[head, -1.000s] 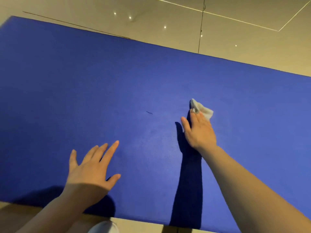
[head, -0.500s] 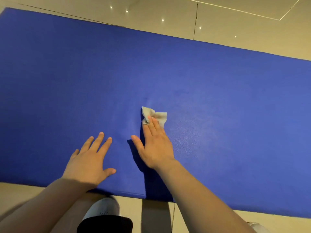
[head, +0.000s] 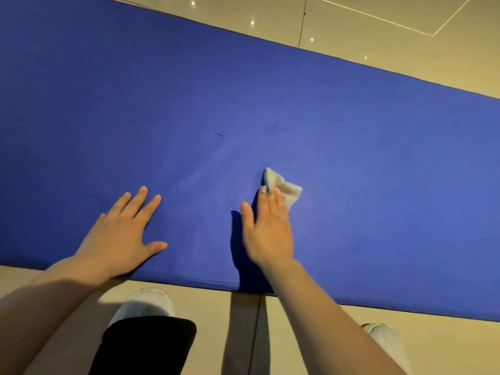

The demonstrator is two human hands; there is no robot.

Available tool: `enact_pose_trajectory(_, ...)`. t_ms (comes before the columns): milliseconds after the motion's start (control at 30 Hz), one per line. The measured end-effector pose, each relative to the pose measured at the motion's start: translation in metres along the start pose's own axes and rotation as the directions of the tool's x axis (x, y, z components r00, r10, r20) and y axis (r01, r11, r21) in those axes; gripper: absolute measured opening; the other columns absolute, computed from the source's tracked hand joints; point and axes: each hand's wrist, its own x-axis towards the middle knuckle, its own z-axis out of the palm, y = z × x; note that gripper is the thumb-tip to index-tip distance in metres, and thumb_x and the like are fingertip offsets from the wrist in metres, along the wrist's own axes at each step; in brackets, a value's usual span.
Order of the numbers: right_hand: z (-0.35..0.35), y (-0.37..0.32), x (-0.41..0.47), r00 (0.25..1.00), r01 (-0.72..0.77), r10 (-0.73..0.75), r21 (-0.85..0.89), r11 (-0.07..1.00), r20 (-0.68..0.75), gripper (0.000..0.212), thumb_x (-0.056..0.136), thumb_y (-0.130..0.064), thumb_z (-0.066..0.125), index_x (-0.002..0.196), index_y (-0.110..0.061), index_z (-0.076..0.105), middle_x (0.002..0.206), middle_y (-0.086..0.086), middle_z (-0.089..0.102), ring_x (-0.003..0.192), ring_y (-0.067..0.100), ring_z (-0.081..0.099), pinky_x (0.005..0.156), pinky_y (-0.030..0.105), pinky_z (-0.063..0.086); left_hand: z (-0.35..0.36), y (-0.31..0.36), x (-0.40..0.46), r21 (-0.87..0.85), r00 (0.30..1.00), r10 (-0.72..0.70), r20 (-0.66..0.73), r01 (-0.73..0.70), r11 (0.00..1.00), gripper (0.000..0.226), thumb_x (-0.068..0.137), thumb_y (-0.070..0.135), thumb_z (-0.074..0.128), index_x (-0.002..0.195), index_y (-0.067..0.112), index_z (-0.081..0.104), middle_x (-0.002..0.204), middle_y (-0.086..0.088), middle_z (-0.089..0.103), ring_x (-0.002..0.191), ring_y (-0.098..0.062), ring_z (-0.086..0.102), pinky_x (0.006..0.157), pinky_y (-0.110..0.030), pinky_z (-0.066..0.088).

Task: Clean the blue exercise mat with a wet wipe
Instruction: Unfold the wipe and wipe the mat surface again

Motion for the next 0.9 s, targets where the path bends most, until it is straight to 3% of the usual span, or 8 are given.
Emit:
enact_pose_trajectory(133,0.037,-0.045,-0.043,0.949,0.288,-0.272,-0.083,0.954,0.159,0.091,0.086,-0.068,-0.001,0.155,-0.012,0.021,0.164,0.001,0.008,0.151,0.015,-0.002,0.120,0.030,-0.002,0.013,0.000,-0.011,0.075,0.996,0.052,-0.068,-0.047,0.996,0.084,0.093,0.059,0.039,0.151,0.025,-0.013,0.163,-0.005,-0.010,0.150,-0.028,-0.002,0.119,-0.048,0.021)
enact_pose_trajectory(233,0.028,-0.021,-0.038,0.926,0.372,-0.358,-0.132,0.919,0.118,0.081,0.091,-0.062,0.012,0.149,-0.011,0.036,0.162,0.000,0.021,0.150,0.018,0.014,0.121,0.037,0.012,0.025,0.004,-0.027,0.048,0.990,0.073,-0.120,-0.068,0.997,0.073,0.095,0.050,0.045,0.155,0.025,0.009,0.163,-0.005,0.006,0.150,-0.029,0.011,0.114,-0.052,0.027)
enact_pose_trajectory(333,-0.002,0.030,-0.023,0.985,0.129,-0.143,-0.141,0.982,-0.093,0.075,0.091,-0.058,0.018,0.147,-0.013,0.036,0.160,-0.005,0.024,0.143,0.019,0.023,0.116,0.037,0.021,0.035,0.012,-0.037,0.097,0.953,0.179,-0.244,-0.159,0.982,0.055,0.096,0.047,0.048,0.142,0.016,0.050,0.149,-0.010,0.045,0.132,-0.036,0.047,0.094,-0.058,0.048)
enact_pose_trajectory(400,-0.018,0.062,-0.028,0.984,-0.096,0.070,-0.162,0.982,-0.161,0.073,0.094,-0.058,0.016,0.149,-0.013,0.032,0.160,-0.001,0.026,0.147,0.020,0.018,0.116,0.040,0.021,0.044,0.016,-0.040,0.142,0.942,0.220,-0.255,-0.189,0.972,0.055,0.091,0.049,0.044,0.131,0.014,0.061,0.137,-0.013,0.057,0.120,-0.037,0.057,0.082,-0.057,0.054)
enact_pose_trajectory(567,0.005,0.047,-0.052,0.956,-0.240,0.217,-0.100,0.966,-0.197,0.066,0.102,-0.050,0.028,0.153,-0.008,0.026,0.163,0.005,0.015,0.151,0.019,0.002,0.121,0.036,0.006,0.052,0.023,-0.042,0.087,0.956,0.183,-0.228,-0.167,0.982,0.060,0.081,0.040,0.075,0.133,0.016,0.059,0.145,-0.012,0.049,0.131,-0.039,0.047,0.092,-0.061,0.048)
enact_pose_trajectory(667,0.030,0.005,-0.063,0.992,-0.041,0.032,-0.065,0.997,-0.125,0.064,0.102,-0.050,0.022,0.153,-0.011,0.027,0.162,0.003,0.020,0.151,0.019,0.007,0.123,0.036,0.010,0.052,0.022,-0.042,0.077,0.955,0.187,-0.229,-0.174,0.982,0.059,0.083,0.041,0.073,0.133,0.015,0.059,0.145,-0.014,0.048,0.131,-0.041,0.046,0.091,-0.062,0.048)
enact_pose_trajectory(767,0.052,-0.035,-0.087,0.959,0.282,-0.284,-0.109,0.953,-0.003,0.064,0.097,-0.045,0.022,0.143,-0.009,0.047,0.153,0.007,0.040,0.145,0.021,0.030,0.119,0.038,0.020,0.047,0.020,-0.043,0.118,0.945,0.225,-0.238,-0.201,0.972,0.059,0.087,0.049,0.058,0.137,0.018,0.056,0.148,-0.012,0.045,0.133,-0.038,0.044,0.092,-0.059,0.048)
enact_pose_trajectory(900,0.041,-0.010,-0.085,0.927,0.371,-0.375,-0.213,0.904,0.026,0.055,0.097,-0.039,0.031,0.135,-0.009,0.057,0.141,0.005,0.055,0.134,0.020,0.047,0.110,0.041,0.037,0.048,0.021,-0.048,0.071,0.971,0.183,-0.154,-0.174,0.982,0.073,0.092,0.059,0.047,0.154,0.029,0.022,0.163,-0.001,0.007,0.150,-0.026,0.009,0.114,-0.051,0.025)
